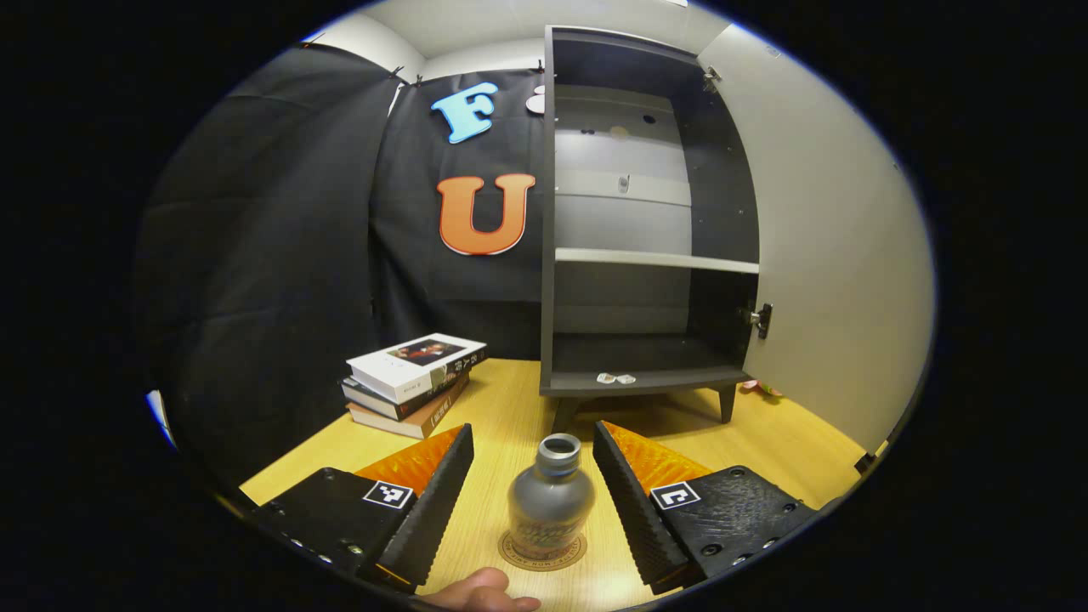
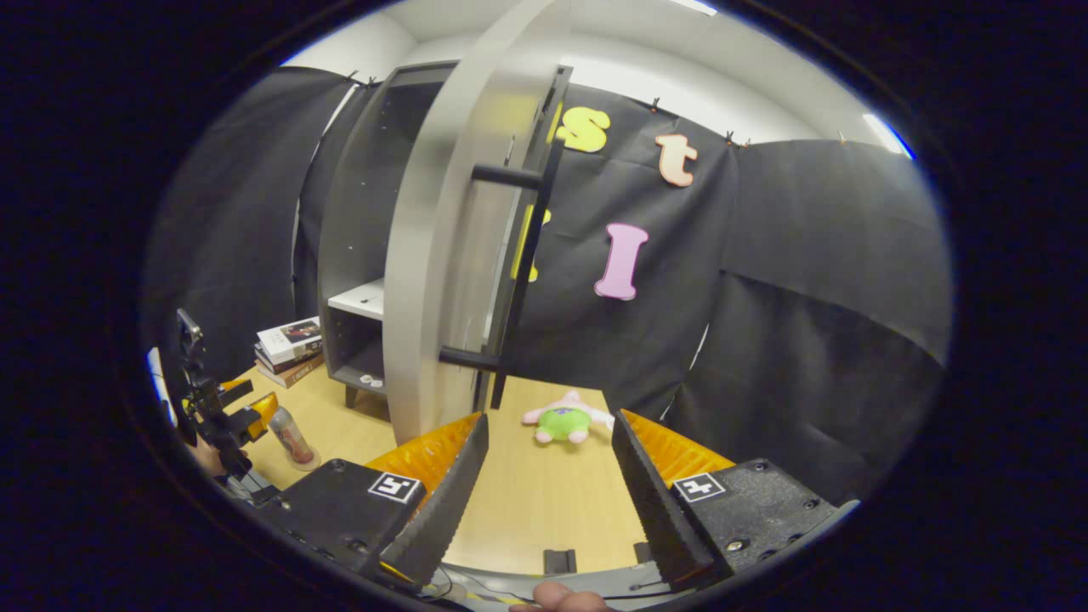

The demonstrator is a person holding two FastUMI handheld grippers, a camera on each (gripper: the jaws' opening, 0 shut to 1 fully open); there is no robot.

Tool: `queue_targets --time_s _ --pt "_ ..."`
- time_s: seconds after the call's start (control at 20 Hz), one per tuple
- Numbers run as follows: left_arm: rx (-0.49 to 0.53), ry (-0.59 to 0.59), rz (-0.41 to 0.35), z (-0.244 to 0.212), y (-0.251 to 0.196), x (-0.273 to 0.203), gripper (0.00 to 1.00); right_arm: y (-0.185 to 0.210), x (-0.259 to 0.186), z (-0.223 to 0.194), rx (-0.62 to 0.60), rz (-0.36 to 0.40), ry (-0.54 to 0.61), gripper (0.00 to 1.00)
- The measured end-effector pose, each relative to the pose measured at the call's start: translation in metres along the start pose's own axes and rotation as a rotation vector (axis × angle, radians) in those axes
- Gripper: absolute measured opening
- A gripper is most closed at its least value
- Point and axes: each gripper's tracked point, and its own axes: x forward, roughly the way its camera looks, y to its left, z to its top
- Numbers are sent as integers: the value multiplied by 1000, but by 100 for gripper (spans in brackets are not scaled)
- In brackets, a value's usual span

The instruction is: Open the cabinet door with the right hand, grasp the bottle in the cabinet with the left hand and place it on the coaster, then close the cabinet door with the right hand.

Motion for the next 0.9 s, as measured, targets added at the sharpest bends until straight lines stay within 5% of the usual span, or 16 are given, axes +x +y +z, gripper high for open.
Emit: queue_targets --time_s 0.4,0.8,0.9 --pt "-14 -45 -97 128 -44 -25 86 -3 2 10 89 19 -75 94" --pt "-98 20 -190 188 -85 -45 87 -9 6 8 228 43 -71 97" --pt "-111 15 -199 198 -88 -44 86 -24 0 -6 232 -7 -48 98"
